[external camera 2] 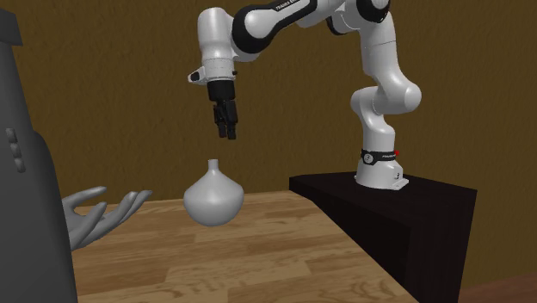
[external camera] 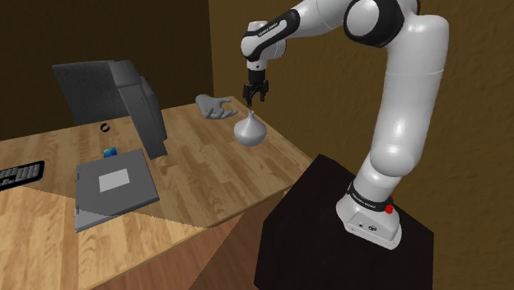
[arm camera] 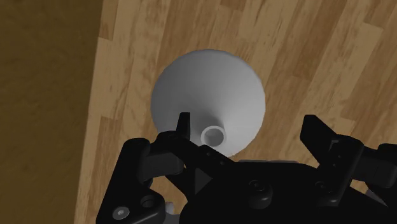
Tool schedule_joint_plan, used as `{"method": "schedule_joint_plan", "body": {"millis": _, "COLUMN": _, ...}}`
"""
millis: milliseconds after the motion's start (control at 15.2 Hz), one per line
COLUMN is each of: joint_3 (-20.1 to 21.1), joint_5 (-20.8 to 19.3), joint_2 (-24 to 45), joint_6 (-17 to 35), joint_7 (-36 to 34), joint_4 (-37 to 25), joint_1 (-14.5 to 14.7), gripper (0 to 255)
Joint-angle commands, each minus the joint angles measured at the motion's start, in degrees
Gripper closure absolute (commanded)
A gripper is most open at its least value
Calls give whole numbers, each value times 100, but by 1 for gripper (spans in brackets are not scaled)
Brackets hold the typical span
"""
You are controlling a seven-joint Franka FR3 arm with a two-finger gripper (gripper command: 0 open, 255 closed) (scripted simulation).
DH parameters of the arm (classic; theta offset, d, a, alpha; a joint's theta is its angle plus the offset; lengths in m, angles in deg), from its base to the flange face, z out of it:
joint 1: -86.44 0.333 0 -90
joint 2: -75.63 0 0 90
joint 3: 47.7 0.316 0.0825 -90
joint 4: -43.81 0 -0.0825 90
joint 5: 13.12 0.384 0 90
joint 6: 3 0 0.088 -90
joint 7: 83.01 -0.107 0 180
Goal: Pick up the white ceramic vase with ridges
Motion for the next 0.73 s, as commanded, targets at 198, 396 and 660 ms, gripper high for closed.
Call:
{"method": "schedule_joint_plan", "body": {"millis": 198, "joint_3": 12, "joint_5": 125, "joint_2": 1182, "joint_6": -10, "joint_7": 82, "joint_4": -1129, "joint_1": -149, "gripper": 0}}
{"method": "schedule_joint_plan", "body": {"millis": 396, "joint_3": 24, "joint_5": 146, "joint_2": 1325, "joint_6": 105, "joint_7": 96, "joint_4": -1153, "joint_1": -166, "gripper": 0}}
{"method": "schedule_joint_plan", "body": {"millis": 660, "joint_3": 43, "joint_5": 180, "joint_2": 1483, "joint_6": 339, "joint_7": 116, "joint_4": -1074, "joint_1": -177, "gripper": 0}}
